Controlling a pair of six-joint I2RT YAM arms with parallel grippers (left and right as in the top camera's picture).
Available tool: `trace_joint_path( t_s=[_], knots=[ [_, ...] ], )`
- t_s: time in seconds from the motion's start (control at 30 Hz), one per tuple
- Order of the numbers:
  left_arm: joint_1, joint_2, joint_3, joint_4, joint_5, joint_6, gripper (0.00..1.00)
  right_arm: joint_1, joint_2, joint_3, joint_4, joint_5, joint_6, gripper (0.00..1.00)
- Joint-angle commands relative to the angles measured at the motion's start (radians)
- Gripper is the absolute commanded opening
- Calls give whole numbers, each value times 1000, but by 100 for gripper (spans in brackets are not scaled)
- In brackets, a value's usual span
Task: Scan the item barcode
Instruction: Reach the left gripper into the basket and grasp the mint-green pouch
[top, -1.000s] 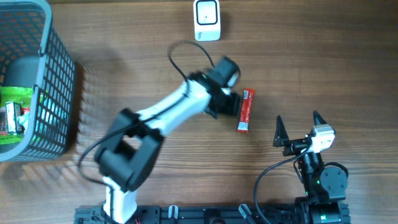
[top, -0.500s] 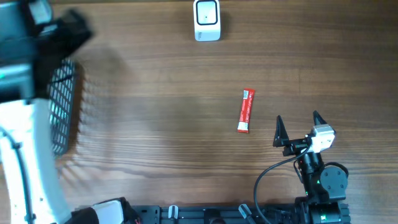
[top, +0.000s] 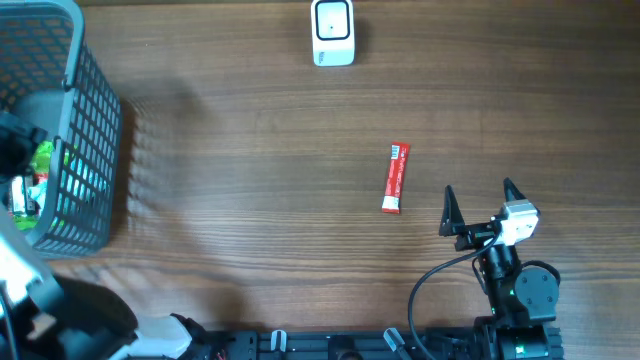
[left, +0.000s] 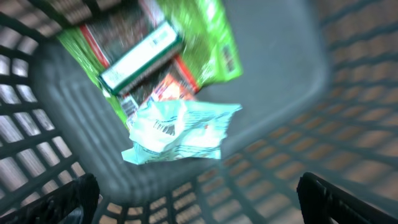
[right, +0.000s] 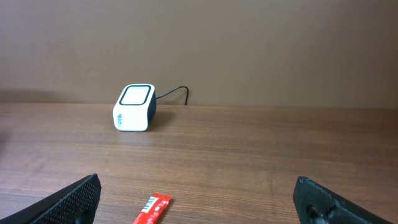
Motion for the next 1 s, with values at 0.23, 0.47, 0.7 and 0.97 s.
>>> trace_joint_path(
  t_s=[0.23,0.47,0.7,0.97],
  knots=[
    [9,204,-87,85,-13,148,100,-4,-2,-1,2,6,-10,100],
    [9,212,-87,131,-15,178,100,-4,-2,-1,2,6,-9,100],
    [9,267,-90,138,-32,177,100,-4,-2,-1,2,6,-10,100],
    [9,331,-90,157,-32,177,100,-4,-2,-1,2,6,-10,100]
  ],
)
